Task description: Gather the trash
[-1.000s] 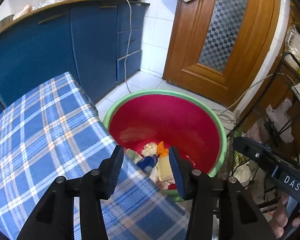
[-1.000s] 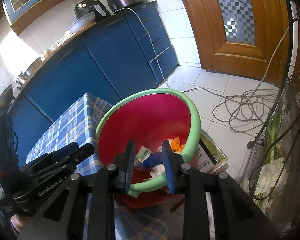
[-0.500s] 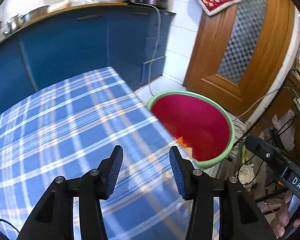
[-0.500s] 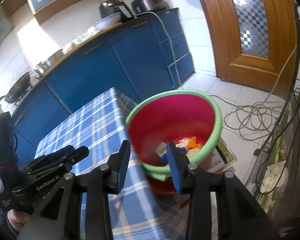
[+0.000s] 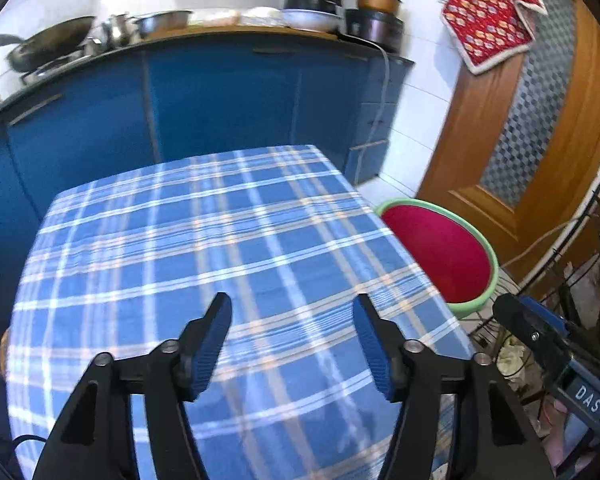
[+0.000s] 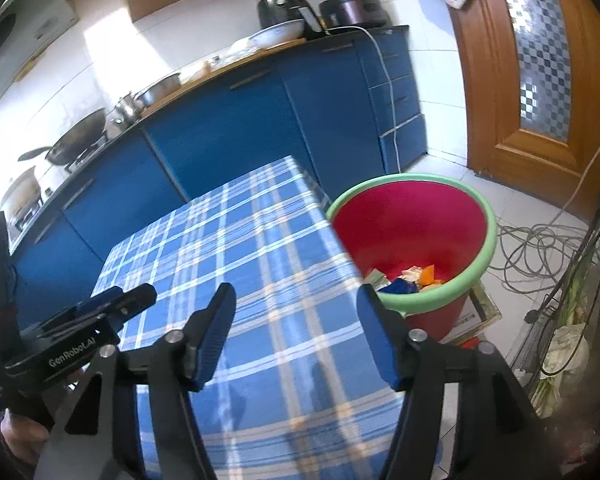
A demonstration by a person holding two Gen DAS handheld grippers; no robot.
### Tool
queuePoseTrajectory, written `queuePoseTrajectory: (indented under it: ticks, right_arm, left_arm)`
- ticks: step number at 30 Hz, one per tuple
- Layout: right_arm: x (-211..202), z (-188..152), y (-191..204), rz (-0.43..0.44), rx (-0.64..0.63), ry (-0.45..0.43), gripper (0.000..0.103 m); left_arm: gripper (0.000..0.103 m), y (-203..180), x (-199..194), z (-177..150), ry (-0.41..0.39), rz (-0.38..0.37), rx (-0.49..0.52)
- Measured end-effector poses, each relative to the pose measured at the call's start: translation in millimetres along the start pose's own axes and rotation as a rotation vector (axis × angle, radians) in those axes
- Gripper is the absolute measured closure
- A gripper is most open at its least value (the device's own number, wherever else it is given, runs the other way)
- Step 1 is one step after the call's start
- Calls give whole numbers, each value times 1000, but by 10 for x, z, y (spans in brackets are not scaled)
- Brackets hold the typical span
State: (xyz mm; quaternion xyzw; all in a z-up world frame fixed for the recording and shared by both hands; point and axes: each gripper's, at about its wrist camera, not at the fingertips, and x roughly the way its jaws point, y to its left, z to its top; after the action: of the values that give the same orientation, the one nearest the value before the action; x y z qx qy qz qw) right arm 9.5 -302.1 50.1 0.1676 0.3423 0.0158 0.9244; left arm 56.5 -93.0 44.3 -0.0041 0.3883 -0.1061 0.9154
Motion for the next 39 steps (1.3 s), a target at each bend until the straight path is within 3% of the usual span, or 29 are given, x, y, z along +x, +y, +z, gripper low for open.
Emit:
queuePoseTrajectory:
  ticks: [7,20,39]
  right_arm:
    - [-43,-161,269,0,-53,10,23]
    - [-118,-355,519,-7,-120,11,22]
    - [-190,-350,517,-21,-128,-10,22]
  left_arm:
    - [34,237,-239,-158,-34,52,-42]
    - [33,442,-458,-329,-63,84,-87]
    - [33,433,-483,-332,-72,87,-91]
